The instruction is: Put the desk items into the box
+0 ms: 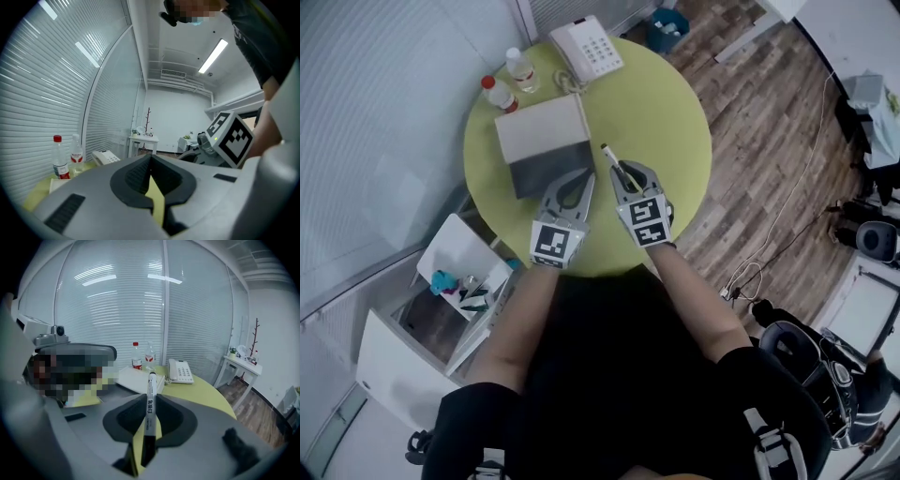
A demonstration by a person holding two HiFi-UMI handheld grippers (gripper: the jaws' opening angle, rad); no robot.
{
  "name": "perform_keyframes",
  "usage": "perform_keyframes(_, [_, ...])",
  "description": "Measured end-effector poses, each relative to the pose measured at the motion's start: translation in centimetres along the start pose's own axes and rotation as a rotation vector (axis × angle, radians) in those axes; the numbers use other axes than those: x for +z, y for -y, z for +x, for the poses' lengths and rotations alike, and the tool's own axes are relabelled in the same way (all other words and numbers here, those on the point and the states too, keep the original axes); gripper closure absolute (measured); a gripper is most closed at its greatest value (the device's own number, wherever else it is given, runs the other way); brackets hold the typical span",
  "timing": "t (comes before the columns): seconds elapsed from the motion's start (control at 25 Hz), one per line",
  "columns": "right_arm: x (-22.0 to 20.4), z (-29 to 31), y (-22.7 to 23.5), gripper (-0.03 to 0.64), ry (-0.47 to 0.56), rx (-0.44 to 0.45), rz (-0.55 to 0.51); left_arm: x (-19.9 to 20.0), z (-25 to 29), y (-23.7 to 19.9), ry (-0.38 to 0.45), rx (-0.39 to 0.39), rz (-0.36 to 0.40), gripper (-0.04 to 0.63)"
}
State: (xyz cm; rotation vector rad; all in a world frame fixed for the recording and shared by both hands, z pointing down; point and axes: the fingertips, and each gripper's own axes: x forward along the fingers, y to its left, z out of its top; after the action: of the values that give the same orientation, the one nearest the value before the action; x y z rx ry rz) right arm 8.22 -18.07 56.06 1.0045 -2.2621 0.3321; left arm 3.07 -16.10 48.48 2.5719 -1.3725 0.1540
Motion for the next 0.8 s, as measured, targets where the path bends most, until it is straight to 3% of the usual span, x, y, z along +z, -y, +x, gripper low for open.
perform_keyframes(0.36, [2.0, 1.9, -4.9, 0.546, 0.015, 0.142, -0.108, -0.5, -4.0, -3.4, 0.014, 0.127, -0.024, 0.586])
perform_keyframes(0.8, [2.6, 6.8, -10.7, 0.546, 0.022, 0.299, -0.224, -4.5, -8.0, -8.3, 0.005, 0.281, -0.075, 0.586])
